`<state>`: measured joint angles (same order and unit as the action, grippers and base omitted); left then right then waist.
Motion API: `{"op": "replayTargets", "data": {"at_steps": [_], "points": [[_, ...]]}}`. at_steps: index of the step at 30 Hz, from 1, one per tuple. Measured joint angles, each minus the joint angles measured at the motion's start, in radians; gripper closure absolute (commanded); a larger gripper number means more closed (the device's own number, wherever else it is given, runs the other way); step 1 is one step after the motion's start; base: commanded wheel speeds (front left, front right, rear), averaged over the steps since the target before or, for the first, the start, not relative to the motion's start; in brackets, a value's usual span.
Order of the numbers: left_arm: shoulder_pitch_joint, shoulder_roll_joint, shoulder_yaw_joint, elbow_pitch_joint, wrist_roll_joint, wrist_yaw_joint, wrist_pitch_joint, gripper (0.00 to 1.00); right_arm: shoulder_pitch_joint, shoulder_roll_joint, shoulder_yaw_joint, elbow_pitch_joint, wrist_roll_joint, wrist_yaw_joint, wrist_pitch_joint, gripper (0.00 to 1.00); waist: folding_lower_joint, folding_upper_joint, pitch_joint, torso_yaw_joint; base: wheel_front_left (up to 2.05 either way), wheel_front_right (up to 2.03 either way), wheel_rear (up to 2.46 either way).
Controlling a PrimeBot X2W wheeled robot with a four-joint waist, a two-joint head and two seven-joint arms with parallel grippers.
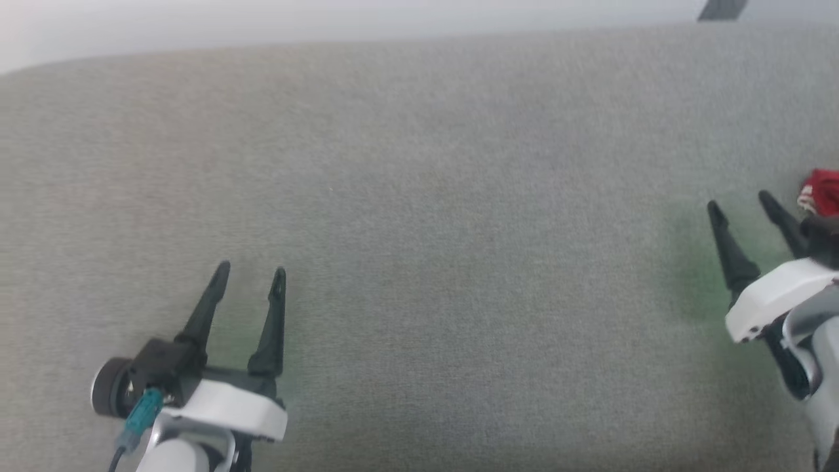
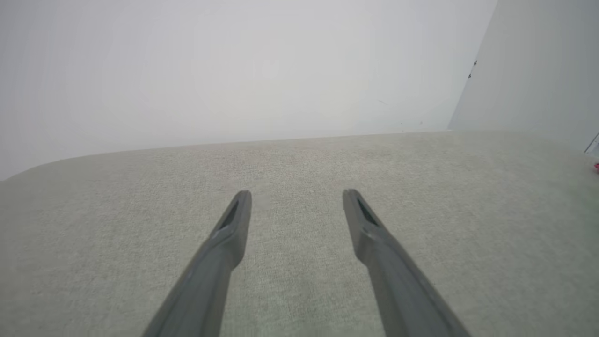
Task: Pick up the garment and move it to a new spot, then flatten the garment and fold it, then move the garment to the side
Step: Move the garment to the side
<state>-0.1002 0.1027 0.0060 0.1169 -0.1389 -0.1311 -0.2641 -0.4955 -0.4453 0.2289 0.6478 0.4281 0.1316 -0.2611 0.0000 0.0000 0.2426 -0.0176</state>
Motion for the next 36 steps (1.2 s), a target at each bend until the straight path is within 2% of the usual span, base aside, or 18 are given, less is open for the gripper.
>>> {"op": "replayTargets", "data": {"at_steps": [10, 18, 23, 29, 36], "points": [[0.081, -0.002, 0.036, -0.018, -0.01, 0.0, 0.0, 0.0, 0.16, 0.046, -0.12, -0.157, 0.008, 0.0, 0.0, 0.0, 0.0, 0.0, -0.088, 0.044, 0.0, 0.0, 0.0], [0.128, -0.009, 0.027, -0.028, -0.013, 0.0, 0.0, 0.0, 0.293, 0.073, -0.188, -0.287, -0.008, 0.0, 0.0, 0.0, 0.0, 0.0, -0.135, 0.073, 0.0, 0.0, 0.0], [0.166, -0.009, 0.023, -0.05, -0.02, 0.0, 0.0, 0.0, 0.414, 0.117, -0.266, -0.379, 0.014, 0.0, 0.0, 0.0, 0.0, 0.0, -0.179, 0.104, 0.0, 0.0, 0.0], [0.213, 0.0, 0.032, -0.071, -0.026, 0.0, 0.0, 0.0, 0.506, 0.168, -0.307, -0.45, 0.025, 0.0, -0.001, 0.0, 0.0, 0.0, -0.214, 0.13, 0.0, 0.0, 0.0], [0.274, -0.006, 0.053, -0.11, -0.027, 0.0, 0.0, 0.0, 0.579, 0.196, -0.338, -0.503, 0.035, 0.0, -0.001, 0.0, 0.0, 0.0, -0.239, 0.134, 0.0, 0.0, 0.0]]}}
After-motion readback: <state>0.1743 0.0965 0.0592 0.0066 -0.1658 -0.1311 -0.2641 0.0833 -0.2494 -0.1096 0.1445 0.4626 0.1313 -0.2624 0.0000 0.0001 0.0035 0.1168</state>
